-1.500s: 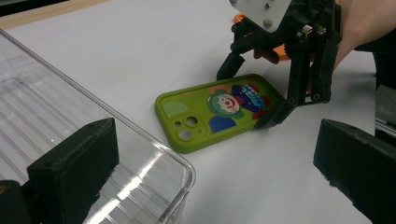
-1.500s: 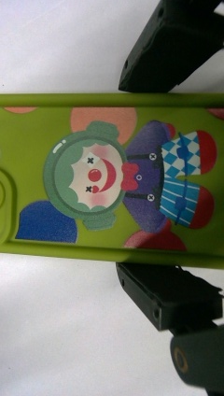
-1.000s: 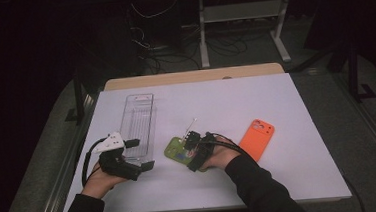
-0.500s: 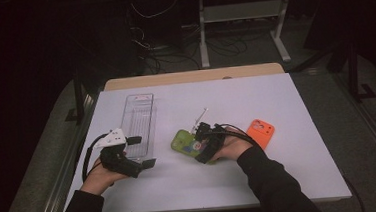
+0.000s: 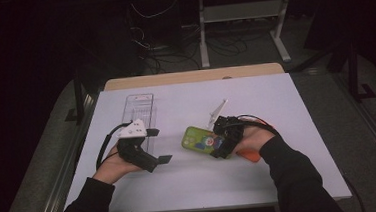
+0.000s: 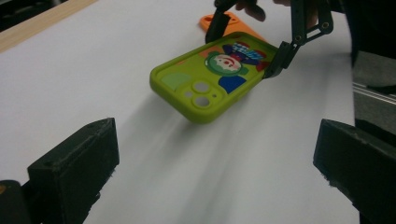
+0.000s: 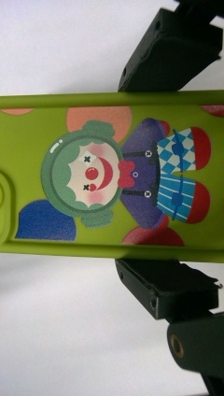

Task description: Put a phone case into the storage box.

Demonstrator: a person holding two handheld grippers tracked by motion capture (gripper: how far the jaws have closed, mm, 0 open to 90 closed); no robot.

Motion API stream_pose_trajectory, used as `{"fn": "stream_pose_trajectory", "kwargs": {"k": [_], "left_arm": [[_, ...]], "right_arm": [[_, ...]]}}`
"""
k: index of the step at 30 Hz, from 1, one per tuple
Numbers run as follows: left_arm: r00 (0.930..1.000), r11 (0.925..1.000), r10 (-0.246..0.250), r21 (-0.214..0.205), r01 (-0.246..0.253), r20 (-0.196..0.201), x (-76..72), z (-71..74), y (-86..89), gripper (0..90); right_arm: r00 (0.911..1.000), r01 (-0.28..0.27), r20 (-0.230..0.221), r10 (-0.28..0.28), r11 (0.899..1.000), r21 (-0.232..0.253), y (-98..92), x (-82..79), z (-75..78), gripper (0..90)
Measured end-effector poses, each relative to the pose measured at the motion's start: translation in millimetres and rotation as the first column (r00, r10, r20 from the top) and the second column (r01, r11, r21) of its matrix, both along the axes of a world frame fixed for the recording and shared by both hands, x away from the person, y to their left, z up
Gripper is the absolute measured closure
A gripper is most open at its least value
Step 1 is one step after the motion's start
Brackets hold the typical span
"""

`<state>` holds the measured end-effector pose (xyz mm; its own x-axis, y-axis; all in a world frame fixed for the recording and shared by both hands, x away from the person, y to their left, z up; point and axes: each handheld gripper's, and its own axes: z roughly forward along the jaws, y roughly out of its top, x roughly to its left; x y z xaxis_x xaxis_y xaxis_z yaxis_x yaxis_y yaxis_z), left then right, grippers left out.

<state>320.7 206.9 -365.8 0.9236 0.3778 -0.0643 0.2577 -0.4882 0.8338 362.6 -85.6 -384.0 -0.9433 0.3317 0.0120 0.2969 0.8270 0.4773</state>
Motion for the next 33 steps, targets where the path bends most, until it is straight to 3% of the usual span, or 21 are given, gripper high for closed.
{"fn": "stream_pose_trajectory", "kwargs": {"k": [6,12,16,19,22,25,29,31,33], "left_arm": [[0.9964,0.9952,-0.084,0.05,0.085,-0.012,8.0,-1.8,-22.2,0.0],[0.9882,0.9825,-0.153,0.109,0.151,0.008,15.1,1.4,-45.5,0.0],[0.9771,0.9677,-0.213,0.14,0.209,0.009,22.8,4.4,-58.8,0.0],[0.9687,0.9581,-0.248,0.145,0.247,-0.008,28.5,4.5,-66.9,0.0],[0.9562,0.9427,-0.29,0.16,0.293,-0.04,32.8,3.1,-72.3,0.0],[0.9516,0.9375,-0.301,0.163,0.307,-0.06,32.3,-0.1,-74.7,0.0],[0.9388,0.9219,-0.34,0.178,0.344,-0.052,27.2,-0.1,-76.2,0.0],[0.9374,0.9223,-0.345,0.168,0.348,-0.05,25.0,1.2,-76.5,0.0],[0.9328,0.9168,-0.357,0.173,0.36,-0.049,23.3,1.7,-76.8,0.0]], "right_arm": [[0.9987,-0.051,-0.005,0.051,0.999,-0.004,-8.0,-3.9,0.1,15.3],[0.9953,-0.095,-0.018,0.095,0.995,-0.003,-9.5,-5.9,-1.3,15.3],[0.9924,-0.122,-0.018,0.122,0.993,0.0,-8.5,-7.2,-1.8,15.3],[0.9902,-0.138,-0.022,0.138,0.99,0.005,-7.1,-9.7,-1.4,15.3],[0.9881,-0.152,-0.023,0.152,0.988,0.001,-5.6,-12.1,-0.3,15.4],[0.986,-0.165,-0.024,0.165,0.986,0.001,-4.3,-14.2,1.0,15.4],[0.9827,-0.185,-0.015,0.185,0.983,-0.002,-2.1,-18.4,4.0,15.3],[0.9805,-0.196,-0.014,0.196,0.981,0.0,-0.8,-20.5,6.1,15.3],[0.979,-0.204,-0.01,0.204,0.979,-0.002,0.6,-22.0,8.1,15.3]]}}
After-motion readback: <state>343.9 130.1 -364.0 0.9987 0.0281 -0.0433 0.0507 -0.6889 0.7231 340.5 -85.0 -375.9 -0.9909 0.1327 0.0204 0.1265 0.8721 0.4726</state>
